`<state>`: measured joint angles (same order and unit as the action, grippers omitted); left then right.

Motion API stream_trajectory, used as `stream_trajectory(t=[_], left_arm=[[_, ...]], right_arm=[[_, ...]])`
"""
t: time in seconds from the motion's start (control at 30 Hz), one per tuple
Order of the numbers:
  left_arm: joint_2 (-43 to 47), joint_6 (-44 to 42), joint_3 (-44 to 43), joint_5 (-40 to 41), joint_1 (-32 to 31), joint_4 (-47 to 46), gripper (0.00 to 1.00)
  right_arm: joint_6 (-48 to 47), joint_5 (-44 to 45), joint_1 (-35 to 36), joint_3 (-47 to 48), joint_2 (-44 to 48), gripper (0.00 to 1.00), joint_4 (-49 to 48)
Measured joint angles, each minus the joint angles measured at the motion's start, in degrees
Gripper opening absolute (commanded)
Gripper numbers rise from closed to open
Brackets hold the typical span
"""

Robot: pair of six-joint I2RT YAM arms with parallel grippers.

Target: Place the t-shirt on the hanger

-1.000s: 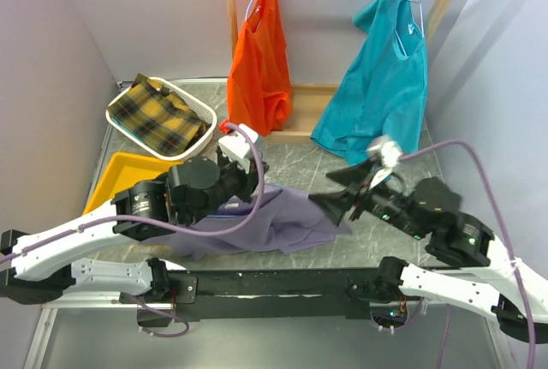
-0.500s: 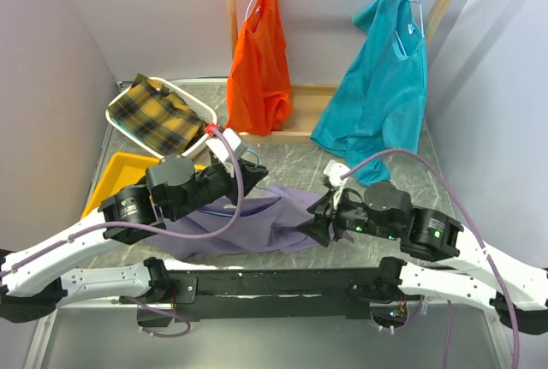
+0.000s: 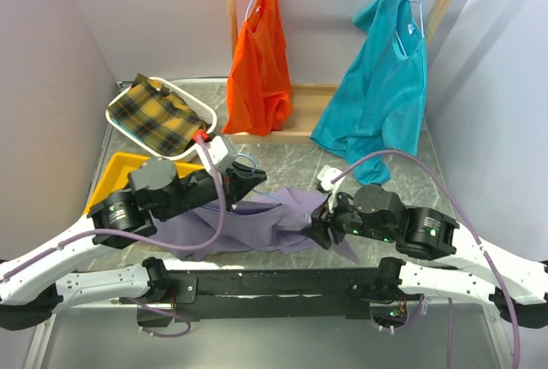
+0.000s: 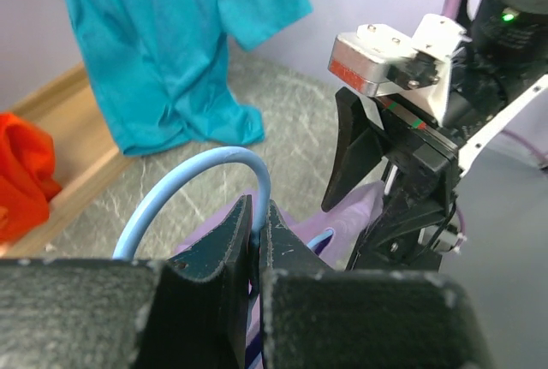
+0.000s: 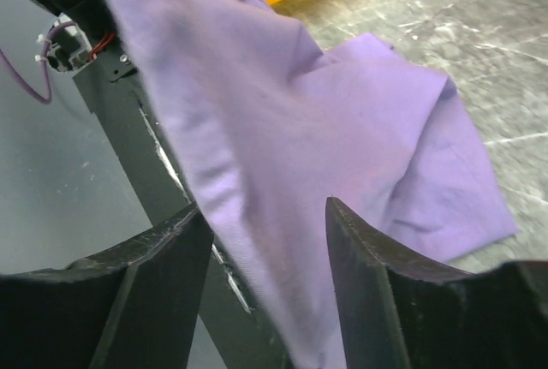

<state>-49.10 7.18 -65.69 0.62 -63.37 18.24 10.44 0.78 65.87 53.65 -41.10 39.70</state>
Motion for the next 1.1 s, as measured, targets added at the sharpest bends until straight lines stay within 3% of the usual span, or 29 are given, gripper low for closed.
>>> stream_trajectory(t=[0.33,0.5,0.57,0.7,0.73,0.83,0.97,1.03,1.1], left_arm=[[1.86,-0.55,0.24,-0.83,0.2,-1.64,0.01],[1.01,-0.52,0.24,-0.9,0.39,-2.1,0.01],[0.83,-0.5,0.24,-0.9,0.46,-2.69,0.01],[0.83,-0.52,0.24,-0.9,0.57,-4.09,0.01],[0.83,-0.59,0.24,-0.83,0.59,-4.31,0.01],[0.09,-0.74,0.24,-0.72,1.01,-5.14,0.01],[-1.55,-0.22,0.17,-0.31,1.09,-7.39,0.23],[-2.47,0.24,-0.11,0.26,1.03,-8.15,0.25],[-3.65,0.98,-0.7,1.18,1.05,-8.72,0.39]], right_arm=[[-0.61,-1.44,0.2,1.27,0.68,0.61,3.08],[-1.11,-3.17,0.57,1.57,-2.4,0.52,3.13],[-1.27,-3.34,0.63,1.57,-3.72,0.45,3.15],[-1.55,-3.23,0.68,1.57,-4.39,0.05,3.17],[-1.68,-3.41,0.79,1.57,-4.15,0.0,3.1],[-2.56,-4.11,1.79,1.57,-2.99,0.0,2.95],[-2.43,-3.91,1.86,1.53,0.2,0.0,3.91],[-2.32,-3.54,1.86,1.53,1.68,0.0,4.68],[-1.57,-2.62,1.84,1.53,2.86,0.0,5.33]])
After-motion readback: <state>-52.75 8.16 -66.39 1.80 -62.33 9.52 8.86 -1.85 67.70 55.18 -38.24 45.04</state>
